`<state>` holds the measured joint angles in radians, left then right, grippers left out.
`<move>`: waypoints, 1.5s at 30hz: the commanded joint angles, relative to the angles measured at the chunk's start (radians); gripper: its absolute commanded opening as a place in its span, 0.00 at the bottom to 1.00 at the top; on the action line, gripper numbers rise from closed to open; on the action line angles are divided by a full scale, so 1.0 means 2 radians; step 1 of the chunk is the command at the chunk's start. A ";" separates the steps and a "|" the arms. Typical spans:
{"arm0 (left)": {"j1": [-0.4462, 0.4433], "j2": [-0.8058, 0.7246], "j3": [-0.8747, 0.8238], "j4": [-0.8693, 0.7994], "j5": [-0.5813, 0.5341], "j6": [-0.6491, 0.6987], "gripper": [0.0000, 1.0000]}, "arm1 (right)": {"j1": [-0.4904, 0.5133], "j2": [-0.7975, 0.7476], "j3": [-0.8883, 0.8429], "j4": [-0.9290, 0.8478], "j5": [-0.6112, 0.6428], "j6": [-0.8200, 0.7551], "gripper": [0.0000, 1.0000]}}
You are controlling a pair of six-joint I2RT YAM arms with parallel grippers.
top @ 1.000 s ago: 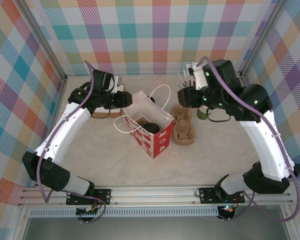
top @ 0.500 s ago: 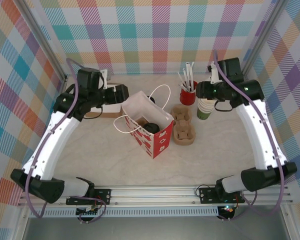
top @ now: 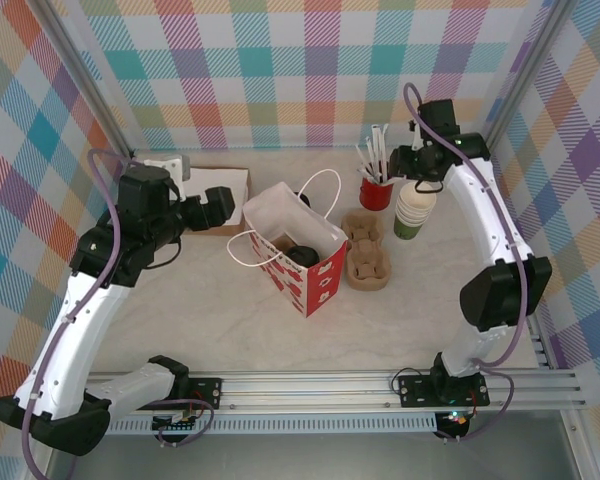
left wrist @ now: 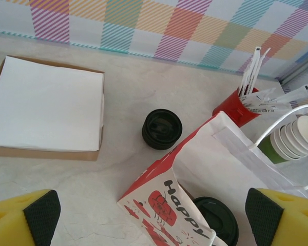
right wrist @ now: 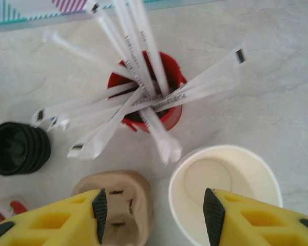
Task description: Pack the takeout coffee
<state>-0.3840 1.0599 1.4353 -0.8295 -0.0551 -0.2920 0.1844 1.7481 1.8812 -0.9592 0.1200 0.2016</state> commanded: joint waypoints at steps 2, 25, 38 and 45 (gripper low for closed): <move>0.002 -0.006 -0.012 0.000 -0.016 0.009 0.95 | -0.006 0.039 0.047 -0.015 -0.031 0.015 0.56; 0.002 0.001 -0.023 0.004 -0.014 0.007 0.96 | -0.006 0.072 0.013 -0.030 -0.052 0.033 0.44; 0.002 0.006 -0.023 0.005 -0.010 0.006 0.97 | -0.006 0.076 0.017 -0.020 -0.061 0.013 0.39; 0.002 0.009 -0.021 0.005 -0.008 0.006 0.97 | -0.006 0.073 0.030 -0.025 -0.062 0.003 0.41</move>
<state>-0.3836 1.0740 1.3975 -0.8352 -0.0719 -0.2905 0.1677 1.8881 1.9121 -1.0061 0.0067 0.2337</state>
